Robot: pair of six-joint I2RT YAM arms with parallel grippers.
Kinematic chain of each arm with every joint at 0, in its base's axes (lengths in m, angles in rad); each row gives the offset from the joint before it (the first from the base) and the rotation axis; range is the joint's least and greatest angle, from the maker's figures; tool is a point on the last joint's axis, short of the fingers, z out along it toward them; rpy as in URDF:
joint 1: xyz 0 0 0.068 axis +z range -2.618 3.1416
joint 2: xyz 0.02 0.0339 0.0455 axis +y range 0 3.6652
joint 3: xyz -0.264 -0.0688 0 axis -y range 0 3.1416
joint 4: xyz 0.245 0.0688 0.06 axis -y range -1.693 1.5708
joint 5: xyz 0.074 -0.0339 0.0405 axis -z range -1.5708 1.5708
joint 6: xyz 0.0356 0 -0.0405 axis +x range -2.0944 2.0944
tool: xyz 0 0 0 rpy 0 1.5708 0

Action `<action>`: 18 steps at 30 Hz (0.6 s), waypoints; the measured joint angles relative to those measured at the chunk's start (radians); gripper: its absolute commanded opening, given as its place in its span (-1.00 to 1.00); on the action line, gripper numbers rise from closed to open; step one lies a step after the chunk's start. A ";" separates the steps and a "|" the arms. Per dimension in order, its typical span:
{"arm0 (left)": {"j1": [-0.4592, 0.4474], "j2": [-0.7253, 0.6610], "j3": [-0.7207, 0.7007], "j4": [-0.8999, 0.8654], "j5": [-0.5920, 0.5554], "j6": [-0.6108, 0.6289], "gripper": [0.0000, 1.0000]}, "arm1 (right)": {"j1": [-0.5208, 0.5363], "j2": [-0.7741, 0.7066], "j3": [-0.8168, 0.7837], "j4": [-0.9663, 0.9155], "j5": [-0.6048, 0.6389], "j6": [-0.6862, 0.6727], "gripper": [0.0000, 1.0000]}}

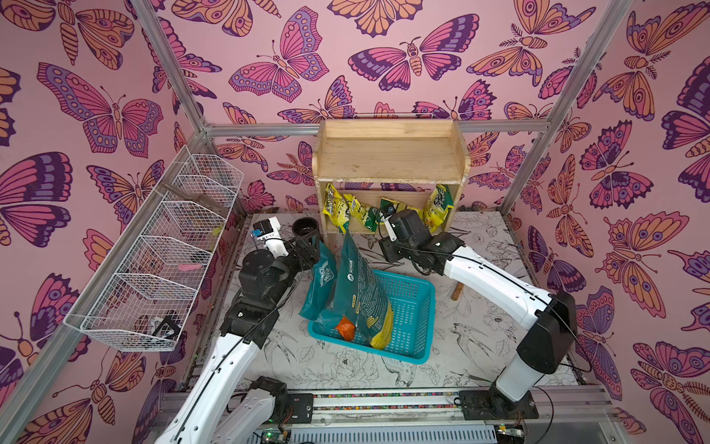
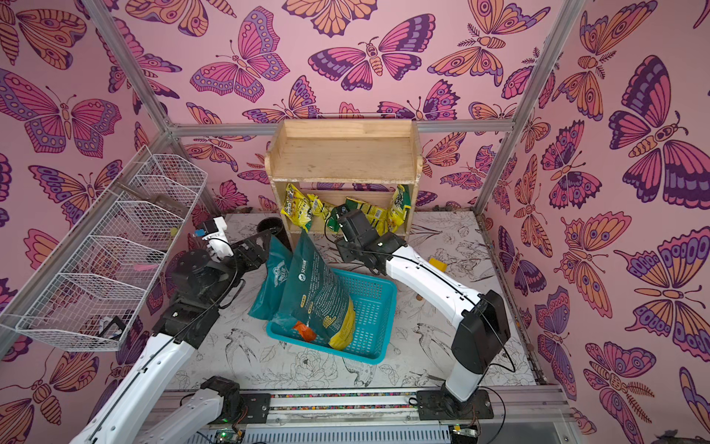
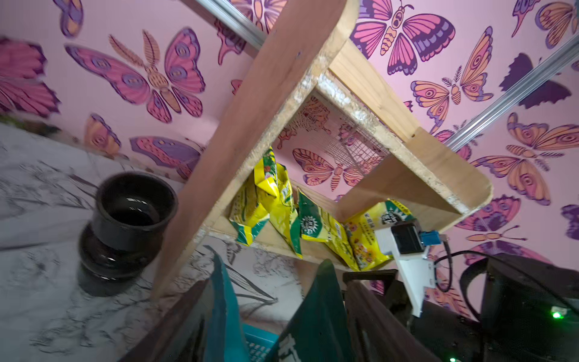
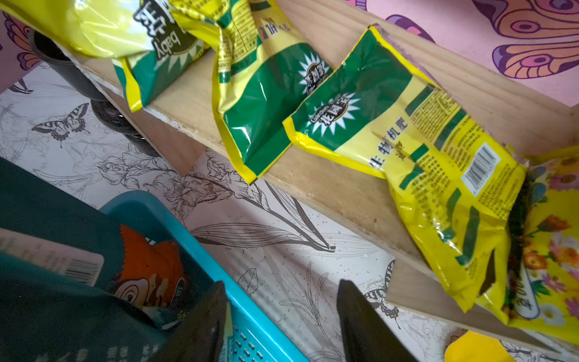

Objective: Take down the fertilizer bag from the shelf
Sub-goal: Pick up the fertilizer bag from the shelf.

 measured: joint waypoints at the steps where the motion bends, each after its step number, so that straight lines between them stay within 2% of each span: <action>1: 0.000 0.016 -0.002 0.011 0.011 -0.001 0.11 | 0.000 -0.008 -0.011 -0.001 0.000 0.005 0.20; 7: 0.000 0.124 -0.002 0.103 0.042 -0.001 0.18 | 0.004 -0.170 -0.166 0.024 0.002 0.058 0.21; 11: 0.000 0.173 0.018 0.147 0.057 -0.004 0.31 | 0.010 -0.253 -0.183 0.030 0.011 0.078 0.21; 14: 0.000 0.221 0.050 0.175 0.070 -0.008 0.44 | 0.013 -0.290 -0.200 0.033 0.028 0.086 0.21; 18: 0.000 0.270 0.085 0.190 0.076 -0.008 0.44 | 0.013 -0.293 -0.215 0.032 0.040 0.090 0.21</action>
